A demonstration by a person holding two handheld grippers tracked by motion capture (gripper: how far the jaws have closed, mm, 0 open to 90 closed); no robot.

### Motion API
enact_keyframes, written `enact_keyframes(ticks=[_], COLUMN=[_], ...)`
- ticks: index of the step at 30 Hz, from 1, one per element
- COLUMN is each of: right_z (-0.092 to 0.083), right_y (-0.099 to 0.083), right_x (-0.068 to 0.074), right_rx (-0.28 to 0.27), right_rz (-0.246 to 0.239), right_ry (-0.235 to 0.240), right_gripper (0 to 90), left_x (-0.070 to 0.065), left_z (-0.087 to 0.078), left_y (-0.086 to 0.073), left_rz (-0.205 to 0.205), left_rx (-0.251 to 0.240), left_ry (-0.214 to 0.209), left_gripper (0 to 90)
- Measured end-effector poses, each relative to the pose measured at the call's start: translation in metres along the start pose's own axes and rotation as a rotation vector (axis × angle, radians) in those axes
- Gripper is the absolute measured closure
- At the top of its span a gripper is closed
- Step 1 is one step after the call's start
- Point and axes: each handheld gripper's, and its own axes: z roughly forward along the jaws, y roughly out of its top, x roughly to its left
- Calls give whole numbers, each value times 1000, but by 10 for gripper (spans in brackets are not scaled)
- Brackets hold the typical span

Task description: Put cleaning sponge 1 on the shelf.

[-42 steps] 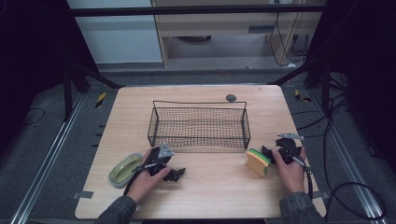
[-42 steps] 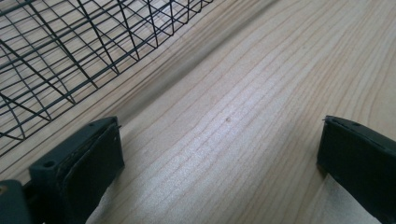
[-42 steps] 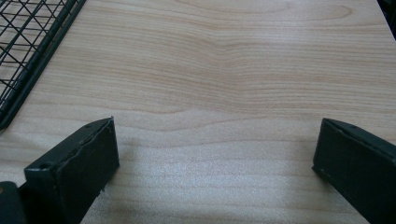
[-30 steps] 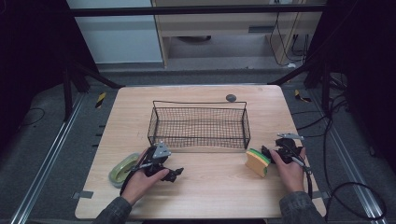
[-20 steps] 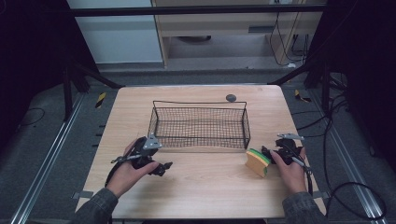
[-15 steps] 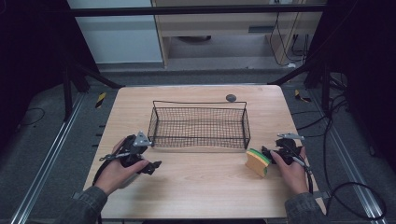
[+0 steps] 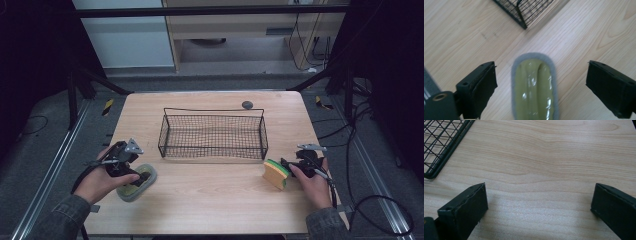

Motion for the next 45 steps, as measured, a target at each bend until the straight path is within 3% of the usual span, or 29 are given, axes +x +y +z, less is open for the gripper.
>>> enact_keyframes(ticks=[5,10,15,23,30,36,45], right_z=[0,-1,-1,-1,-1,-1,-1], right_y=[0,-1,-1,-1,-1,-1,-1], right_x=[0,0,0,0,-1,-1,-1], right_rx=[0,1,0,0,-1,0,0], right_rz=[2,-4,-6,-11,-17,-20,-20], right_ry=[0,8,10,12,17,18,21], right_gripper=[9,9,9,9,9,9,9], left_x=[7,7,6,12,18,22,23], left_z=[-5,-4,4,19,31,43,47], left_y=[-5,-8,-10,-12,-13,-9,-8], left_rz=[-21,-11,2,8,2,0,26], left_rx=[43,84,141,184,243,274,311], left_ry=[-12,-22,-35,-77,-120,-131,-145], left_gripper=[164,266,351,501,568,594,608])
